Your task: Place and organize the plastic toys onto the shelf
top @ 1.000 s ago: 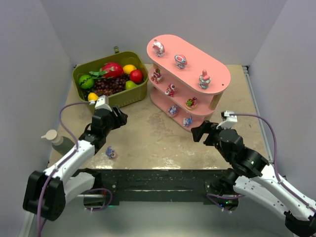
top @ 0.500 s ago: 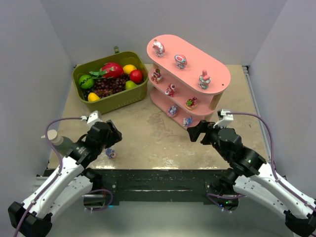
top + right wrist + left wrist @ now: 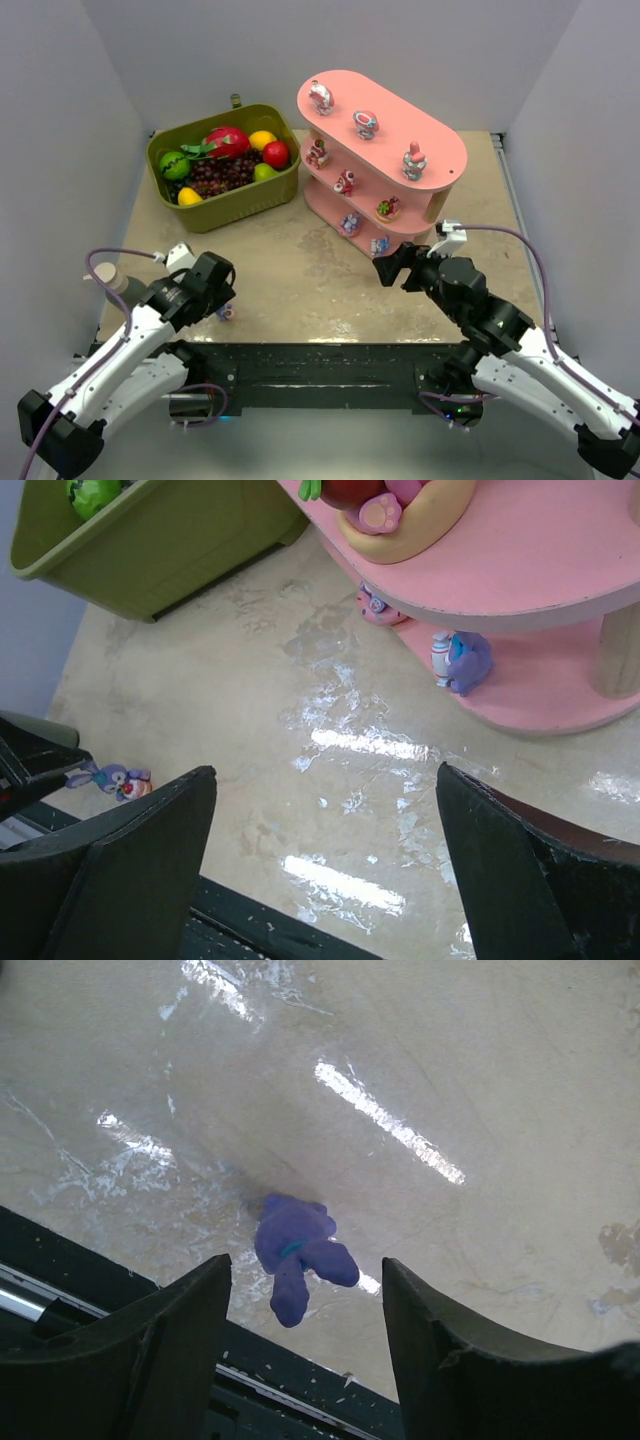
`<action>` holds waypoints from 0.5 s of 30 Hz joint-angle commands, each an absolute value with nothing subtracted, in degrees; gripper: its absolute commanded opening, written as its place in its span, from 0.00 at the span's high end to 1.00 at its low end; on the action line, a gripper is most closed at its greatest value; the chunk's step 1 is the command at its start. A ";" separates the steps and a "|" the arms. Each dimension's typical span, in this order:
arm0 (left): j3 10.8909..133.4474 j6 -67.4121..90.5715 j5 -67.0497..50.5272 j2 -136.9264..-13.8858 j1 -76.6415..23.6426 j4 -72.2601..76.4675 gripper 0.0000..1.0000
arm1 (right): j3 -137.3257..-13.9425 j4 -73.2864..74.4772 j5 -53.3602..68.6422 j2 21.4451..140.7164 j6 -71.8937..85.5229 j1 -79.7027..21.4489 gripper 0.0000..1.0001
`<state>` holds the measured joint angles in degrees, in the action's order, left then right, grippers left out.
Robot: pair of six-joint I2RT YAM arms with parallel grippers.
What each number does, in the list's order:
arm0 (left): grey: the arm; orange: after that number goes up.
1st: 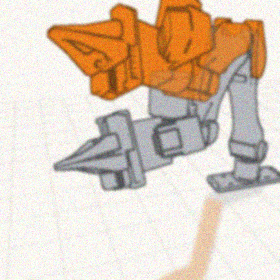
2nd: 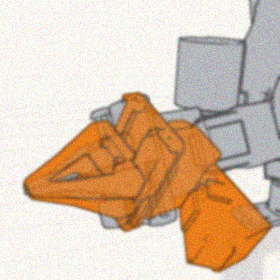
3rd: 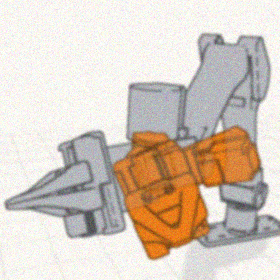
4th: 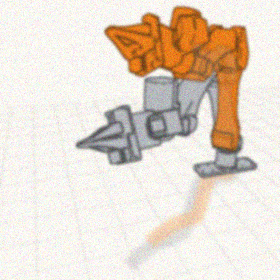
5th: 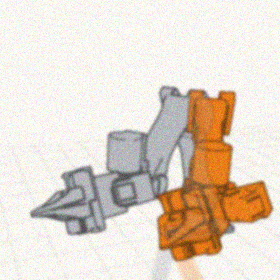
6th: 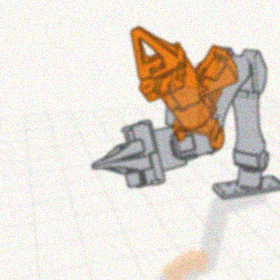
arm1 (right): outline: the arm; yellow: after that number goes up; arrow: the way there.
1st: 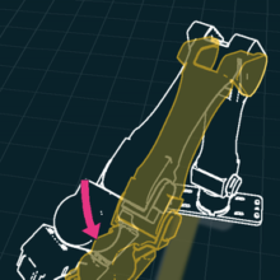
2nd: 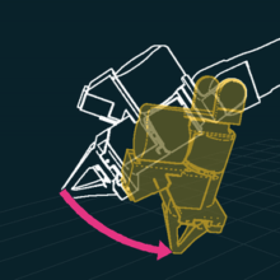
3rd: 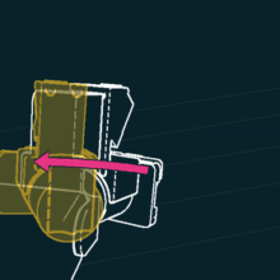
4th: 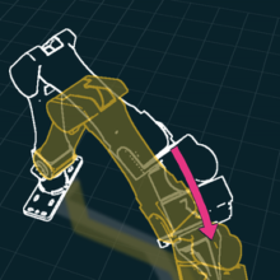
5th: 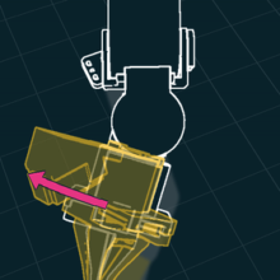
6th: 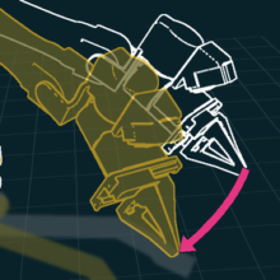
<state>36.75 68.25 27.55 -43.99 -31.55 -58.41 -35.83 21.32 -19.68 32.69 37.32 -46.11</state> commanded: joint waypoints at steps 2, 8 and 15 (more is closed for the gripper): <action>38.76 69.71 28.05 -47.10 -31.90 -60.12 0.40 | -34.81 17.84 -18.20 33.84 37.70 -45.97 0.05; 38.67 67.24 25.67 -51.32 -32.08 -58.89 0.44 | -34.10 16.00 -18.11 34.01 37.71 -45.97 0.05; 37.45 65.04 24.53 -53.17 -32.25 -54.94 0.62 | -33.66 15.82 -18.90 34.28 37.44 -45.97 0.05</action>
